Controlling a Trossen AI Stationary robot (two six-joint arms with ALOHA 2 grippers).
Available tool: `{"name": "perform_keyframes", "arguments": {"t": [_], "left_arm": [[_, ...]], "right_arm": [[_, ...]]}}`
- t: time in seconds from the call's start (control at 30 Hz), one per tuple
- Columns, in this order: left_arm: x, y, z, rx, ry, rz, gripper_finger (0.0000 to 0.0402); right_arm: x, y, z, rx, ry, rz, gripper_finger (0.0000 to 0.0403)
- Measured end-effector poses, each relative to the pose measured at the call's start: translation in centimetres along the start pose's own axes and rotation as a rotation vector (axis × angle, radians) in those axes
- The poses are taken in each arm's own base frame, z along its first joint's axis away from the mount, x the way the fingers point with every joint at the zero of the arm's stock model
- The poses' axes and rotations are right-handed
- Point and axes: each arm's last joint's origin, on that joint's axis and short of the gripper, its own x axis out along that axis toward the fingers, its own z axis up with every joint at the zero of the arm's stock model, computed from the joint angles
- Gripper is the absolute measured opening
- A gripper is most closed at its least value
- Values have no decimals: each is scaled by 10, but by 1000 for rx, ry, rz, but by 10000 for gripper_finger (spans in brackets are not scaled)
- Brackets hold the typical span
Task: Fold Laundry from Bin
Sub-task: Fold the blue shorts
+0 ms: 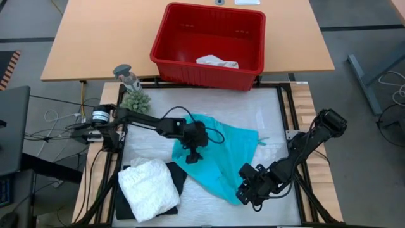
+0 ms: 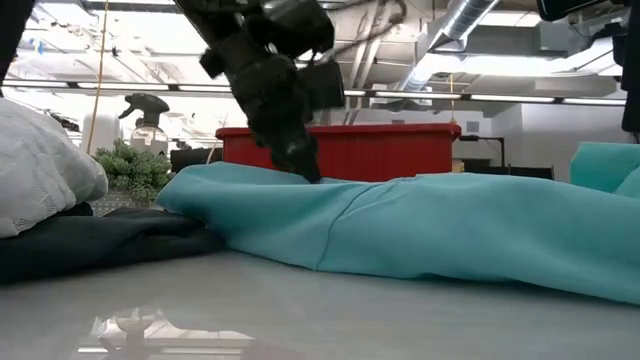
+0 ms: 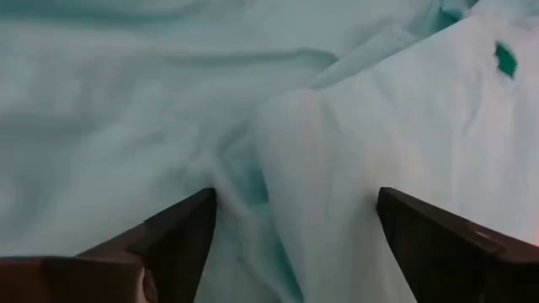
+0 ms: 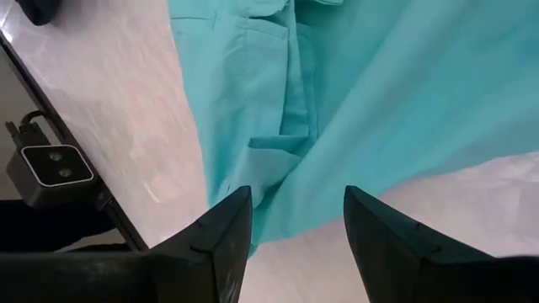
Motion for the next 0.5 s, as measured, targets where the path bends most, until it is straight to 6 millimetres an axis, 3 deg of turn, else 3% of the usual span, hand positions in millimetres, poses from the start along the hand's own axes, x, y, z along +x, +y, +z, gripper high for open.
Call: {"name": "perform_keyframes", "arguments": {"t": [0.13, 0.23, 0.33, 0.43, 0.5], "left_arm": [[17, 2, -1, -19, 46, -61, 315], [15, -5, 6, 29, 54, -6, 277], [10, -13, 12, 84, 51, 30, 191], [9, -19, 17, 117, 27, -18, 63], [10, -24, 15, 120, 45, -72, 20]], "right_arm": [[0, 0, 0, 17, 1, 2, 211], [0, 0, 0, 32, 1, 0, 211], [0, 0, 0, 40, 1, -5, 211], [0, -2, 0, 47, 2, -20, 211], [0, -2, 0, 50, 2, -18, 211]]}}
